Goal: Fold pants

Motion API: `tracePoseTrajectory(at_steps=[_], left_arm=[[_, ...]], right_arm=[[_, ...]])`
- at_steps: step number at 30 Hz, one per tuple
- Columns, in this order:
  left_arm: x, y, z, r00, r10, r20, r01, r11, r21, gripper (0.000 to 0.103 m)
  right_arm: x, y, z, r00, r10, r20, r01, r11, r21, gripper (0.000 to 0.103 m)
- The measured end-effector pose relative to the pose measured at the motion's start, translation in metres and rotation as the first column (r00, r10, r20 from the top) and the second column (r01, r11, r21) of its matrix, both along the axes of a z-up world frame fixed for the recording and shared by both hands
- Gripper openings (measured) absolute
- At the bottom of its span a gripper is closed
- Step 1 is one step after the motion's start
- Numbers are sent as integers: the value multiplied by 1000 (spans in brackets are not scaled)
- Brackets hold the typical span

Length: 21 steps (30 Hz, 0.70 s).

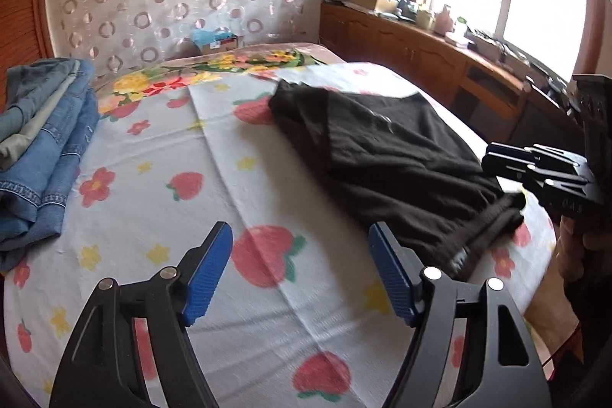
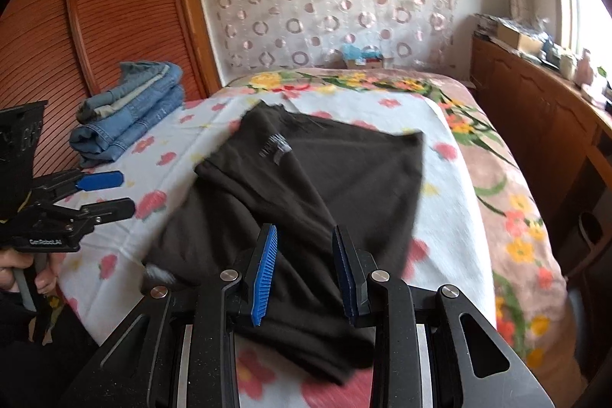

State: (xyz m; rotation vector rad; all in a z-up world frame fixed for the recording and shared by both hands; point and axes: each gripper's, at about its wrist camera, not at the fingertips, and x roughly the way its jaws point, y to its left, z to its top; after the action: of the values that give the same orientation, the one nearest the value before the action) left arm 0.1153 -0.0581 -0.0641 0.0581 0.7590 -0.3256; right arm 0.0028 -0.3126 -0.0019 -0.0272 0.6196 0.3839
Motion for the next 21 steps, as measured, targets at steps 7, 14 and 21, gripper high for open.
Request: tracePoseTrajectory(at_steps=[7,14,21], left_arm=[[6,12,12,999,32,31,-31,999,-12,75],[7,23,17,997,54,47,-54,998,-16,75],[6,34,12,997,74,34,-74,997,-22,75]], right_arm=[[34,40,10,995,97,0,-97,995,11,31],[72,81,-1,982,186,-40,-187,982,-26,31],[104,114,-15,971,221,-92,-229,969,-94,31]])
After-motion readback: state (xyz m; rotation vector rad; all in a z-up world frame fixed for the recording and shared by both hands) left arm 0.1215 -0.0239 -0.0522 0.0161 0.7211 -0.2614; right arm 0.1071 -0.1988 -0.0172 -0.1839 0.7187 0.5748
